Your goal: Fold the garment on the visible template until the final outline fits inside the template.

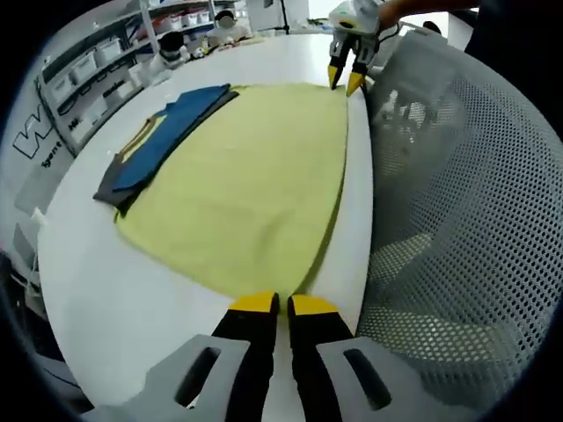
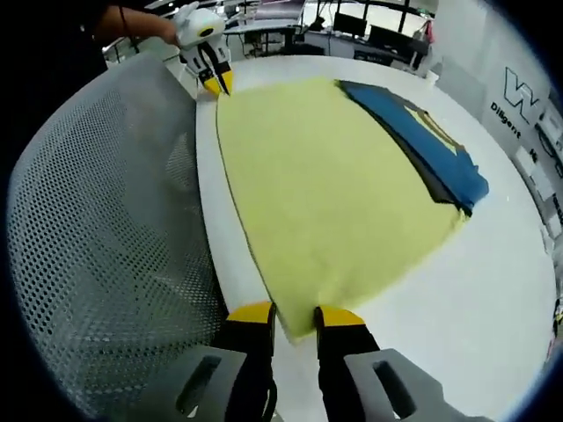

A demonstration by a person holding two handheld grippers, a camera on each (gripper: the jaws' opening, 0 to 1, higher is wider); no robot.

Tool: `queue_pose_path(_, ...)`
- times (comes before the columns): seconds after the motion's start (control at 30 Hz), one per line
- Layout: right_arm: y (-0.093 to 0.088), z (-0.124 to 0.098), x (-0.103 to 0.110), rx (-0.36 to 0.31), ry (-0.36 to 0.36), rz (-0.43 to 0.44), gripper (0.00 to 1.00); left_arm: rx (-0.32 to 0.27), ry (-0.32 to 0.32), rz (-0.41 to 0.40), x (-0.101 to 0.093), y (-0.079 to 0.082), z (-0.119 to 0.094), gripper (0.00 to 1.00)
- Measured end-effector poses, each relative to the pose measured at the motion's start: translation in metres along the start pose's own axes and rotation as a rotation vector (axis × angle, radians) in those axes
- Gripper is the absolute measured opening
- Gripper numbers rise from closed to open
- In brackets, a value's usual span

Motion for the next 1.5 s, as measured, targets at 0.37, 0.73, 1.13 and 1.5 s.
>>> queue_pose_path(0.37, 0.003, 0.002, -0.007, 0.027, -0.03, -0.031, 0.0, 0.029, -0.001, 0.013, -0.002, 0.002, 0.0, 0.03)
queue_pose_path(0.73, 0.002, 0.002, -0.007, 0.011, -0.025, 0.048, 0.0, 0.012, 0.008, -0.047, -0.002, -0.001, -0.001, 0.03)
queue_pose_path(1.13, 0.004, 0.002, -0.009, 0.032, -0.012, 0.035, 0.0, 0.03, 0.005, -0.043, -0.001, 0.002, 0.0, 0.03)
queue_pose_path(1.5, 0.008, -0.004, -0.011, 0.017, -0.011, 0.068, 0.0, 0.046, -0.027, -0.08, 0.002, 0.003, 0.001, 0.03)
Point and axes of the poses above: the point that each gripper's makers call its tool centre point, and the gripper's own axes: z roughly forward along the fingers, x roughly to its left, y roughly out of its top, the point moved 7 cm from there along -z, roughly backward along the fingers, and after that the axes turned 6 degrees about z, right-handed, at the moved point
